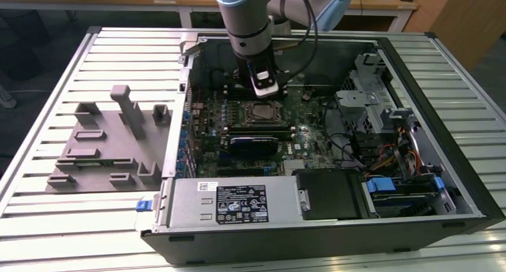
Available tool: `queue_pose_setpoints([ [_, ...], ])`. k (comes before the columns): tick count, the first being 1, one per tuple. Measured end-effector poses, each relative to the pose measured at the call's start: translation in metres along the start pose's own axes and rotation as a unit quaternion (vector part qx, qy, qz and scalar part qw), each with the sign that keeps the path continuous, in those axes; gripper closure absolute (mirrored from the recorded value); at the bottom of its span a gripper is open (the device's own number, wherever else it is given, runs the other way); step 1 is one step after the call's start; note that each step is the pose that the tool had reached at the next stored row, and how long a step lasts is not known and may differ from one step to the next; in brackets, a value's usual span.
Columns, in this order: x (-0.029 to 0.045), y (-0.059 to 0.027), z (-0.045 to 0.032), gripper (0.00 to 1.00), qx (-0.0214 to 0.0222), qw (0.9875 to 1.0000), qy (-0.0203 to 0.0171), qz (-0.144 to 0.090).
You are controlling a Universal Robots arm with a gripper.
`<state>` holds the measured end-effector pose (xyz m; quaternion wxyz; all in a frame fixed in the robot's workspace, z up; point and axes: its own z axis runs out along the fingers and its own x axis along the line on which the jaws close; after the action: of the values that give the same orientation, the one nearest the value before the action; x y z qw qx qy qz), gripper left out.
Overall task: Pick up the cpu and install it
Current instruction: 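Install the first cpu locking lever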
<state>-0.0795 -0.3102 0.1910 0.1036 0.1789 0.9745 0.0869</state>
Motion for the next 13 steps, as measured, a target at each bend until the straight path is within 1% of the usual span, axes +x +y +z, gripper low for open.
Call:
queue_pose_setpoints([
  [3, -0.0003, 0.0000, 0.0006, 0.89, 0.0002, 1.0000, 0.0003, -0.001],
  [11, -0.0069, 0.0022, 0.0023, 0.89, -0.0004, 1.0000, 0.0006, -0.002],
  [13, -0.0078, 0.0023, 0.0025, 0.89, -0.0018, 1.0000, 0.0014, -0.001],
])
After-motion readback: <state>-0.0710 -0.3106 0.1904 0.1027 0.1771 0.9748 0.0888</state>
